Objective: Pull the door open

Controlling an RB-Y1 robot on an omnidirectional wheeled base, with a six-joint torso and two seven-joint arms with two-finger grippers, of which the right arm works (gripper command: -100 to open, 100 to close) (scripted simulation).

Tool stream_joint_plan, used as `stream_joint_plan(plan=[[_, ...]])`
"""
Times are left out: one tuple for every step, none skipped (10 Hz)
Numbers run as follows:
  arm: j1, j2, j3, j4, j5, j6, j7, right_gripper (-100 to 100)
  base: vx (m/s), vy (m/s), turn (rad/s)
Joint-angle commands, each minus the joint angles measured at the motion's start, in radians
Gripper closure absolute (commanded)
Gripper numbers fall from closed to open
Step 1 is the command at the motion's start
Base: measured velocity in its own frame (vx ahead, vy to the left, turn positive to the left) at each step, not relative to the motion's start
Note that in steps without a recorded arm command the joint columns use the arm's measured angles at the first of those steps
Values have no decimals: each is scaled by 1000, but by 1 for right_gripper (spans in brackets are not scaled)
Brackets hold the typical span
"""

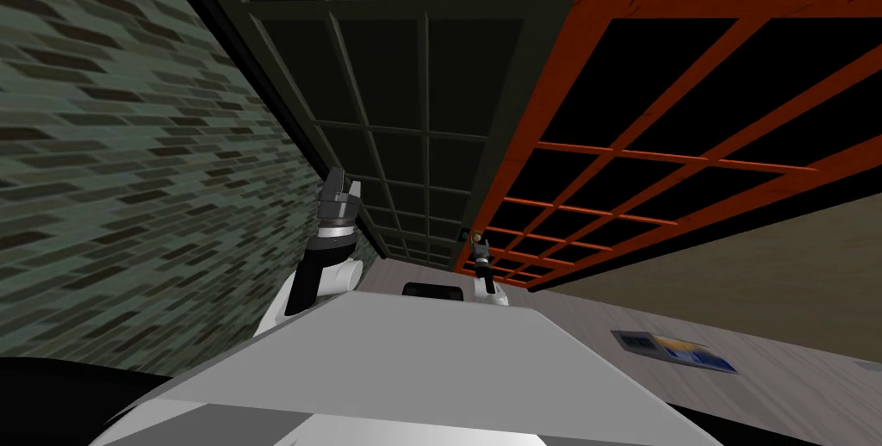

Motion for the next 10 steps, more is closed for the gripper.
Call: stream_joint_plan(plan=[[-1, -1, -1, 6, -1, -5, 1, 100, 0, 0, 0], [-1, -1, -1, 6, -1, -5, 1, 100, -16, 25, 37], [-1, -1, -1, 6, -1, -5, 1, 100, -14, 12, -22], [-1, -1, -1, 6, -1, -5, 1, 100, -10, 4, -6], [-1, -1, -1, 6, -1, -5, 1, 100, -6, -1, 2], [-1, -1, -1, 6, -1, -5, 1, 100, 0, 0, 0], [21, -4, 1, 21, -2, 1, -15, 100, -74, 44, -8], [21, -4, 1, 21, -2, 1, -15, 100, -113, 41, -35], [36, -9, 1, 30, -4, 2, -27, 100, -129, 29, -30], [36, -9, 1, 30, -4, 2, -27, 100, -123, 29, -26]])
